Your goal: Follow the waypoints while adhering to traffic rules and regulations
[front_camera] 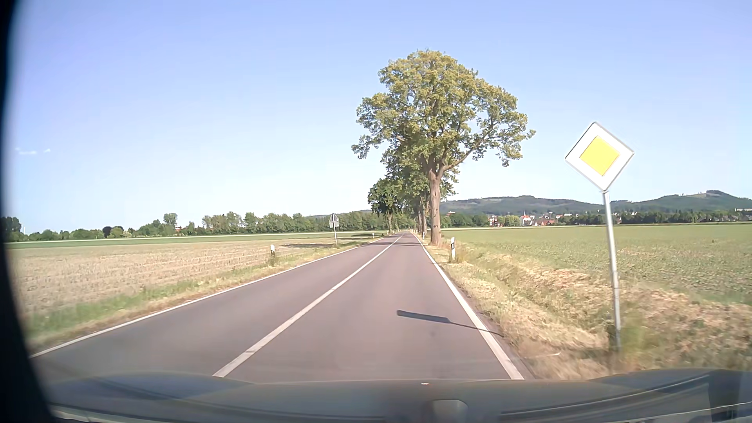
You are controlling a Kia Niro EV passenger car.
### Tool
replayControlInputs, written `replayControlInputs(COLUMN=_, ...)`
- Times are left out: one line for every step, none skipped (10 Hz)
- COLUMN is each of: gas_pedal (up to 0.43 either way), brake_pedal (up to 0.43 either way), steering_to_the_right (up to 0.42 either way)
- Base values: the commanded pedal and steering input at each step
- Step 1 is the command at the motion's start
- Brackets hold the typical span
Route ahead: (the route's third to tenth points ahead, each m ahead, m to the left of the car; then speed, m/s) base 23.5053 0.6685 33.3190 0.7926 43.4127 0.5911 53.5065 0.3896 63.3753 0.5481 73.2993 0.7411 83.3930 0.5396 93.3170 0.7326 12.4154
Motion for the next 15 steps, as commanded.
replayControlInputs(gas_pedal=0.287, brake_pedal=0.006, steering_to_the_right=-0.004)
replayControlInputs(gas_pedal=0.287, brake_pedal=0.006, steering_to_the_right=-0.004)
replayControlInputs(gas_pedal=0.311, brake_pedal=0.006, steering_to_the_right=-0.004)
replayControlInputs(gas_pedal=0.35, brake_pedal=0.006, steering_to_the_right=-0.003)
replayControlInputs(gas_pedal=0.37, brake_pedal=0.006, steering_to_the_right=-0.001)
replayControlInputs(gas_pedal=0.37, brake_pedal=0.006, steering_to_the_right=0.0)
replayControlInputs(gas_pedal=0.37, brake_pedal=0.006, steering_to_the_right=0.001)
replayControlInputs(gas_pedal=0.37, brake_pedal=0.006, steering_to_the_right=0.003)
replayControlInputs(gas_pedal=0.37, brake_pedal=0.006, steering_to_the_right=0.003)
replayControlInputs(gas_pedal=0.37, brake_pedal=0.006, steering_to_the_right=0.004)
replayControlInputs(gas_pedal=0.37, brake_pedal=0.006, steering_to_the_right=0.004)
replayControlInputs(gas_pedal=0.37, brake_pedal=0.006, steering_to_the_right=0.004)
replayControlInputs(gas_pedal=0.37, brake_pedal=0.006, steering_to_the_right=0.004)
replayControlInputs(gas_pedal=0.37, brake_pedal=0.006, steering_to_the_right=0.004)
replayControlInputs(gas_pedal=0.37, brake_pedal=0.006, steering_to_the_right=0.004)
